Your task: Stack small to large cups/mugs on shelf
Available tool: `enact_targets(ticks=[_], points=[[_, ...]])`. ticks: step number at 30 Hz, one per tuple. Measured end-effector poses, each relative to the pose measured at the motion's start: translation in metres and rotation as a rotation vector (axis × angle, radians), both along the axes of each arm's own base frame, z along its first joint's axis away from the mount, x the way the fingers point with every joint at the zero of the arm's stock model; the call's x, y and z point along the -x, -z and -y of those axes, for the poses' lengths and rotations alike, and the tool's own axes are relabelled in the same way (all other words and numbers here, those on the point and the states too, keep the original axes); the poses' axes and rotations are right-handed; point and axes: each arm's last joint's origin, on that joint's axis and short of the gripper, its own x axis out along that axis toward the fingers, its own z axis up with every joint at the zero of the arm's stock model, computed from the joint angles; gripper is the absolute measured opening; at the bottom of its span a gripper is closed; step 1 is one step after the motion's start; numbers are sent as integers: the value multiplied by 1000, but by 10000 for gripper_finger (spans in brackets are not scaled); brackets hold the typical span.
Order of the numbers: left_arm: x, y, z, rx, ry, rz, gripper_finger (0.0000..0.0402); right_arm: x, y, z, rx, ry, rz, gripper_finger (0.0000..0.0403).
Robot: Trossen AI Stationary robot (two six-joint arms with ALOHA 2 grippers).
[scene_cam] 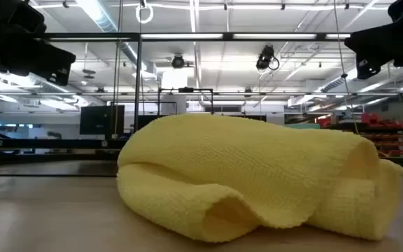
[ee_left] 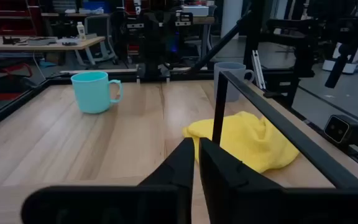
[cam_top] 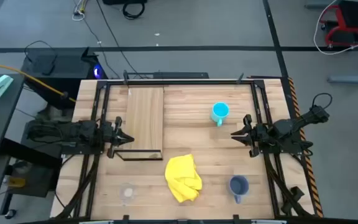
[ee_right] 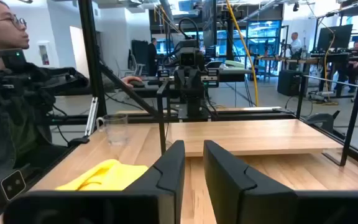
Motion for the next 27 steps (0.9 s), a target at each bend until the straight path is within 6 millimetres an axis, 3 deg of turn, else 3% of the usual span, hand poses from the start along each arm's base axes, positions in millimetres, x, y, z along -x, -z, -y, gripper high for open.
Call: enact_targets(ticks=[27], points=[[0,0,0,0,-1,0,35,0,0,0,0,0,0,66]])
